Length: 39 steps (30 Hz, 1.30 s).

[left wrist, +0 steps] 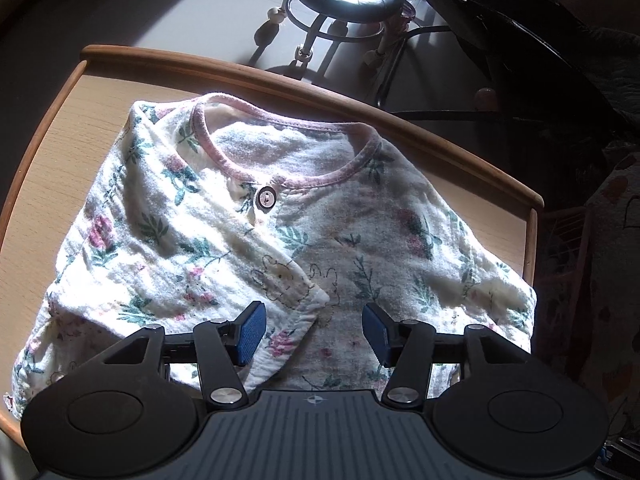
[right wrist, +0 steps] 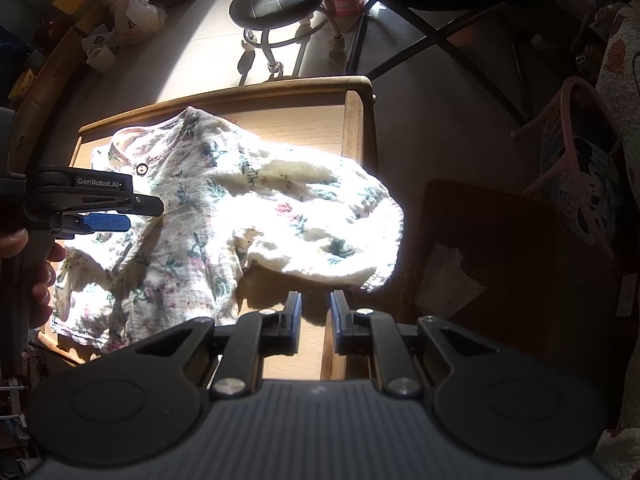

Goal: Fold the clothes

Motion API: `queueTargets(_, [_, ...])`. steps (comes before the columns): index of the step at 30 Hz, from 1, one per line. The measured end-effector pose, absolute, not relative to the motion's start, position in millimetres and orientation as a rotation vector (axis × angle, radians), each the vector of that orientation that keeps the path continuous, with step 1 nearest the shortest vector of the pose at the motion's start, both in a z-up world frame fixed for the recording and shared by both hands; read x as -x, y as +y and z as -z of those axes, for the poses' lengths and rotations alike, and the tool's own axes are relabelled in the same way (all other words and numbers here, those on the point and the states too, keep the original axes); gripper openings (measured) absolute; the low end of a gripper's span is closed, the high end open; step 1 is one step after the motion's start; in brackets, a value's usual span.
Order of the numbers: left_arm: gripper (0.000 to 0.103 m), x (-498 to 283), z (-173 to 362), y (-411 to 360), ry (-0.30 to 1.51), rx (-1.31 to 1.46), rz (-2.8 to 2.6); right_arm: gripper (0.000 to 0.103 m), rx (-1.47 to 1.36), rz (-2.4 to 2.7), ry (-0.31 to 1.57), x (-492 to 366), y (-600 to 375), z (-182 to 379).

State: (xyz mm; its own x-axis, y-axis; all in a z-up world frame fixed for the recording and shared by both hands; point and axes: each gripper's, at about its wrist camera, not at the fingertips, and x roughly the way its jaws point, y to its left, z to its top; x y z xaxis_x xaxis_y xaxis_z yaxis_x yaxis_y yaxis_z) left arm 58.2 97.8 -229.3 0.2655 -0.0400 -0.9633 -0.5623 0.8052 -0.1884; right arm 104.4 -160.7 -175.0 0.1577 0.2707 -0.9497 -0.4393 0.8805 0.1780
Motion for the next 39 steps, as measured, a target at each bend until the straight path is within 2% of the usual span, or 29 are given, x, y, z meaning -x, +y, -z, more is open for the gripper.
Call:
queueTargets(14, [0.056,-40.8,208.9,83.9,1.281,0.624,-0.376,0.015,-0.074,-0.352,1.324,-155.7,-220.6,204.7])
queueTargets(22, [0.056,-16.7,207.9,70.3,1.326,0.627,-0.375,0.015,-0.122,-0.344,1.362,-178.9,-214.9,236.0])
queueTargets(25, [0.056,-12.3,212.5,67.9,1.343,0.656,-0.384,0.025,-0.127,-0.344,1.365,-179.3,-210.7,243.9])
queueTargets(26, [0.056,-11.1,212.9,67.2,1.341,0.664,-0.388,0.036,-0.129,-0.347,1.371,-179.0,-210.1,246.5])
queueTargets(27, [0.056,-10.1,213.0,66.4,1.339,0.672,-0.390,0.039,-0.131,-0.350,1.376,-178.6,-209.6,249.1])
queueTargets(39, [0.056,-7.9,206.1,67.8,1.329,0.676,-0.403,0.041,-0.173,-0.398,1.439,-177.4,-204.4,274.9])
